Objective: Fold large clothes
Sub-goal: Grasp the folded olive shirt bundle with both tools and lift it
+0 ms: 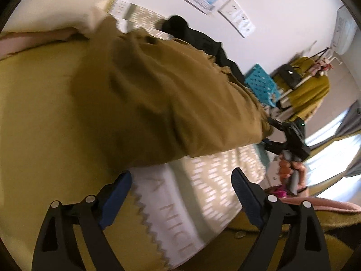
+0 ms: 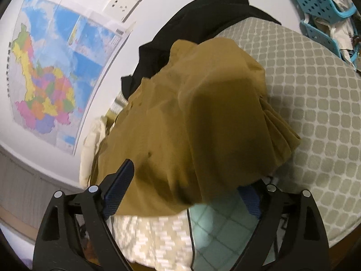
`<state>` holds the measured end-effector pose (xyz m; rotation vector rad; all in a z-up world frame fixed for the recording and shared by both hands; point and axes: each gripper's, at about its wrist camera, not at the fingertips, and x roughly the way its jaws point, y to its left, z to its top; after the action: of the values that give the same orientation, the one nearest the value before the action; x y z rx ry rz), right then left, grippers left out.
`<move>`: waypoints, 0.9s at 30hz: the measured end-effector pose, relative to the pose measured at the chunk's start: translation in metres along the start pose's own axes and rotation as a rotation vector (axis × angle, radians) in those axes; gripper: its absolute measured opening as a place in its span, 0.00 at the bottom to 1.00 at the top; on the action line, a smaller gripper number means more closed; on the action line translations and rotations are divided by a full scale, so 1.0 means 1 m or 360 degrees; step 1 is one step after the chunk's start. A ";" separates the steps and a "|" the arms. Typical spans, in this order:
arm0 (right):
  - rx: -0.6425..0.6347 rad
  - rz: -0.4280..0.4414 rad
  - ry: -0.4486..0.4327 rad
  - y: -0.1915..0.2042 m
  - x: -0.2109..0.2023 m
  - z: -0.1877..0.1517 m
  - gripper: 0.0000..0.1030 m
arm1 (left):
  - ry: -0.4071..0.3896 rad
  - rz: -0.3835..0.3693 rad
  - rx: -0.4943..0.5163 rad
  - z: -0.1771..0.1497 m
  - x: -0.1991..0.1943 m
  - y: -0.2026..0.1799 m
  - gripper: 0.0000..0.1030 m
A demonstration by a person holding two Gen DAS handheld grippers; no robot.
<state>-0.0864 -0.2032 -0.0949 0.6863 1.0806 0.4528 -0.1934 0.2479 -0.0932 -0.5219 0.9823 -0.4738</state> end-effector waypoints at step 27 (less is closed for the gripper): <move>0.0058 -0.0032 -0.0174 0.011 0.021 0.005 0.96 | -0.0277 0.0114 -0.0373 0.061 0.044 -0.002 0.87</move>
<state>-0.0732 -0.1829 -0.0992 0.7236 0.9933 0.3749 -0.1194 0.2321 -0.0925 -0.7240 0.8900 -0.2452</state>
